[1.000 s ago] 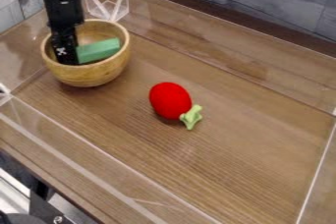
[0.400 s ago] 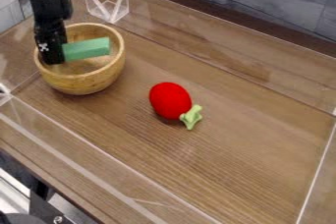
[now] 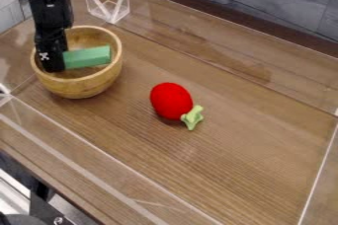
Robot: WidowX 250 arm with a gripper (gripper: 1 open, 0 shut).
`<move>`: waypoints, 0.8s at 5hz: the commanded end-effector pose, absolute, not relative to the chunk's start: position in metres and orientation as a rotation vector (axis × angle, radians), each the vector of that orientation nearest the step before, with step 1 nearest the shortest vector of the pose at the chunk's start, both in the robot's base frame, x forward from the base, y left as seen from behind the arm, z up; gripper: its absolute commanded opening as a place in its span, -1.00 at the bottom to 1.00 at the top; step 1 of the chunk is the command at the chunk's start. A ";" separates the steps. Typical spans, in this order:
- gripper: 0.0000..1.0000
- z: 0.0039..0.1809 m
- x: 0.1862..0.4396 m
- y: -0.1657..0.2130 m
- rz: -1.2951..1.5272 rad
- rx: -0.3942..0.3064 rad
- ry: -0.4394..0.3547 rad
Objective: Remove the green stick from the brown bowl and put it on the table
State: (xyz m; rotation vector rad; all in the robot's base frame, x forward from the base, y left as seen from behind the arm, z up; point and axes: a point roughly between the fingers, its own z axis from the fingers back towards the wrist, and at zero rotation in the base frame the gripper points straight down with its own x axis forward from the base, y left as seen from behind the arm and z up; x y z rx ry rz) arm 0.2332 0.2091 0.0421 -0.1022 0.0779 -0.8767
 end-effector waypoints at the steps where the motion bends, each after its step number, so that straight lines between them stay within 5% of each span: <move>1: -1.00 0.065 0.233 0.219 -0.899 -0.015 0.050; 4: -1.00 0.053 0.235 0.211 -0.869 -0.017 0.052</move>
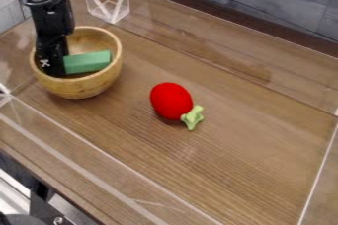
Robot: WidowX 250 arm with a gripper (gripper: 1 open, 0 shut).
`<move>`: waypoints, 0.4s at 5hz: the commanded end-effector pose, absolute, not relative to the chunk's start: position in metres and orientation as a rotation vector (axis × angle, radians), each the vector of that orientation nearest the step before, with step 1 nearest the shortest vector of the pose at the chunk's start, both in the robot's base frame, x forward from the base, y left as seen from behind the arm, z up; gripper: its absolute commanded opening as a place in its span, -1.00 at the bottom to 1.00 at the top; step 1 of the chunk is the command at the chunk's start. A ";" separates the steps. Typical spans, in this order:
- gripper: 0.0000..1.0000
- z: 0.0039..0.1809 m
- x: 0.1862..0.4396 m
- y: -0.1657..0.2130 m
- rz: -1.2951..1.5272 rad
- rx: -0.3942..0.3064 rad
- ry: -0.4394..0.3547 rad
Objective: Remove the green stick from the brown bowl and put it on the table
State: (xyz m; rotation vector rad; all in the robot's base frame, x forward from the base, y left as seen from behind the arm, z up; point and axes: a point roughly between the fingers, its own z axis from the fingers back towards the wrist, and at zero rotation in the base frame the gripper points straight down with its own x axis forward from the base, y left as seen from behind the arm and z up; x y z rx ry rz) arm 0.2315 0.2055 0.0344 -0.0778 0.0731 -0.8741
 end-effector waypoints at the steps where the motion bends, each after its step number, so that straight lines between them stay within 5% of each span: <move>1: -1.00 0.050 0.234 0.197 -0.843 -0.018 0.052; 2: 1.00 0.055 0.238 0.196 -0.860 -0.020 0.052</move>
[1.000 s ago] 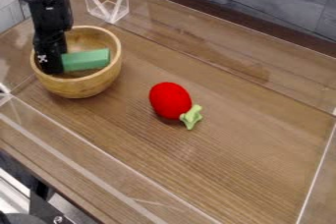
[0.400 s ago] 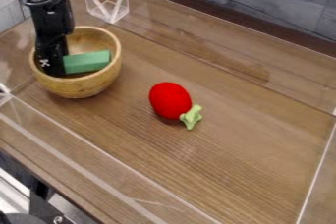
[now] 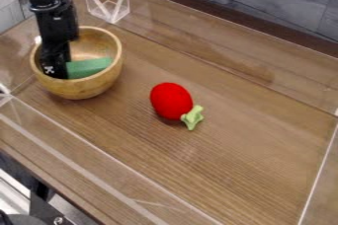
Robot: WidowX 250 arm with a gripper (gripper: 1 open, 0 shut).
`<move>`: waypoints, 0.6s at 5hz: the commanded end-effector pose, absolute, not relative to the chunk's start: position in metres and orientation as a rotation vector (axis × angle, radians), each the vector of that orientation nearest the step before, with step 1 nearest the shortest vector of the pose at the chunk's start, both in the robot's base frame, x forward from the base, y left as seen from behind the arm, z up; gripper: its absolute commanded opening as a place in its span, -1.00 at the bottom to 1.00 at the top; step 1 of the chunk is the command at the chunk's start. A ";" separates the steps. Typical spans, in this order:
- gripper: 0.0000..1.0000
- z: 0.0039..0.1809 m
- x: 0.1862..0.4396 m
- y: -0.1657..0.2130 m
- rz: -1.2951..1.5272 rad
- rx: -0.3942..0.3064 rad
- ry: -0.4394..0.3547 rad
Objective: Remove the green stick from the brown bowl and put it on the table
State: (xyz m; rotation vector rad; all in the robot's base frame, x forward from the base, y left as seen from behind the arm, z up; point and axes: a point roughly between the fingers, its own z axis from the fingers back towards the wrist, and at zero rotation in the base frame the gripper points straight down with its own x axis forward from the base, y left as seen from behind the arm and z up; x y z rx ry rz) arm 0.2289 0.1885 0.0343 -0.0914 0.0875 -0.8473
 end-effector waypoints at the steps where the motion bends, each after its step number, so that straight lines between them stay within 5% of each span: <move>1: -1.00 0.062 0.241 0.195 -0.868 -0.019 0.051; 2: -1.00 0.066 0.241 0.193 -0.840 -0.019 0.050; 3: 1.00 0.068 0.241 0.190 -0.819 -0.020 0.050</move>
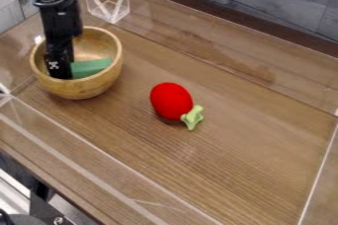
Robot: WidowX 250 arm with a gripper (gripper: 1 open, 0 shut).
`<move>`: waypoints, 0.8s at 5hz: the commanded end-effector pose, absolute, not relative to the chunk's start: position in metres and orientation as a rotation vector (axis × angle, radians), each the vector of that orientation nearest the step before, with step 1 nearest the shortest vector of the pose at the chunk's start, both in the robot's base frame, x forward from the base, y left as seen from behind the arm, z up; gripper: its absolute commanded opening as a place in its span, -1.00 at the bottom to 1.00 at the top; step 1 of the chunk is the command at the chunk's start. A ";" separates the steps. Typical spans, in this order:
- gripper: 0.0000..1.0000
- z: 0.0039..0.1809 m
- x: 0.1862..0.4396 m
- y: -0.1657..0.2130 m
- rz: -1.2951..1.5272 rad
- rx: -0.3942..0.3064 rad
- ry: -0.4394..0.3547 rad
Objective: Remove the green stick from the brown bowl and put it on the table
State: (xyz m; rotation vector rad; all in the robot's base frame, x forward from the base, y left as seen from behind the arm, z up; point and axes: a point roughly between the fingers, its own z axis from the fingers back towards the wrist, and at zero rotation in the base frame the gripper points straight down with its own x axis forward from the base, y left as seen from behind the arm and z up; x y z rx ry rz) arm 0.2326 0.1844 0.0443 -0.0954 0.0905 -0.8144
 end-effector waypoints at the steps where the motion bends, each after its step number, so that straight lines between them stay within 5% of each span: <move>1: 1.00 0.057 0.238 0.188 -0.829 -0.020 0.050; 2: 1.00 0.045 0.234 0.186 -0.842 -0.021 0.051; 3: -1.00 0.063 0.227 0.185 -0.768 0.005 0.032; 4: -1.00 0.072 0.233 0.184 -0.783 0.017 0.021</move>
